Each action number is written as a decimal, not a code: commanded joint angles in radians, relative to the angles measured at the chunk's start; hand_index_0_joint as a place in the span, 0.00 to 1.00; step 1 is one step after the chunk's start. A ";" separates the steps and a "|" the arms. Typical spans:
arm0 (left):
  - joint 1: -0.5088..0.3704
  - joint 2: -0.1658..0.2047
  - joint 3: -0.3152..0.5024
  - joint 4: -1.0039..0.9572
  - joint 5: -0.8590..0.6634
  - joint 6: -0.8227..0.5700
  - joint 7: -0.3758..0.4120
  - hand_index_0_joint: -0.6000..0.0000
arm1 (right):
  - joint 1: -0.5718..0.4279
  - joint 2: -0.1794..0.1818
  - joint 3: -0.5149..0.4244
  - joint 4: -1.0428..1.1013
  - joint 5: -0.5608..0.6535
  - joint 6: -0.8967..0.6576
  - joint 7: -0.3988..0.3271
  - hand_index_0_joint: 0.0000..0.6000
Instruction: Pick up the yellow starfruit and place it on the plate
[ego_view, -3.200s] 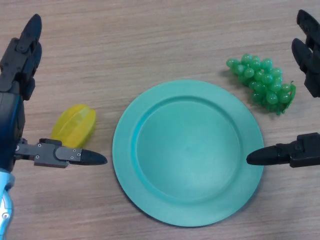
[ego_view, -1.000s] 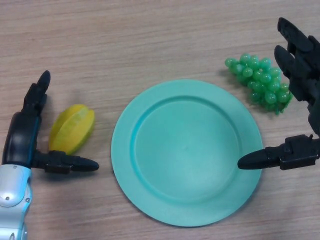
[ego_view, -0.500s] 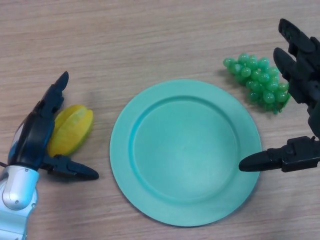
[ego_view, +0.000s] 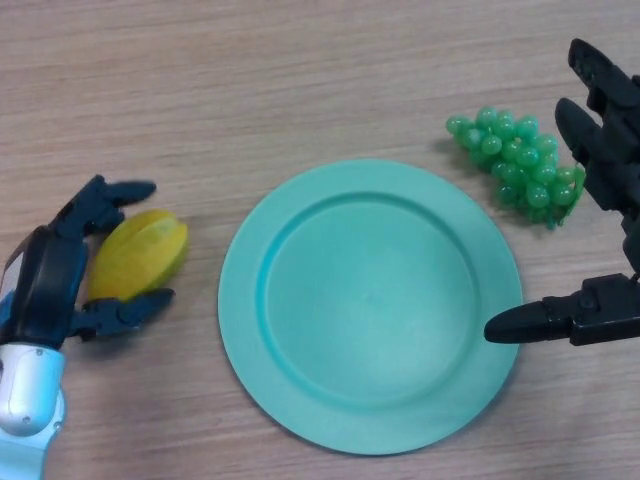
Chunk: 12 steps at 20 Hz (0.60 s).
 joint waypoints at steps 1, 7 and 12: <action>-0.005 0.051 0.088 -0.085 -0.004 -0.020 0.012 0.00 | -0.021 -0.022 -0.043 -0.075 0.031 -0.078 -0.022 0.00; 0.022 0.037 0.113 -0.185 -0.057 -0.017 0.024 0.00 | -0.014 -0.021 -0.050 -0.077 0.033 -0.097 -0.019 0.00; 0.042 -0.004 0.106 -0.457 -0.094 0.105 -0.009 0.00 | -0.014 -0.024 -0.061 -0.086 0.033 -0.089 -0.013 0.00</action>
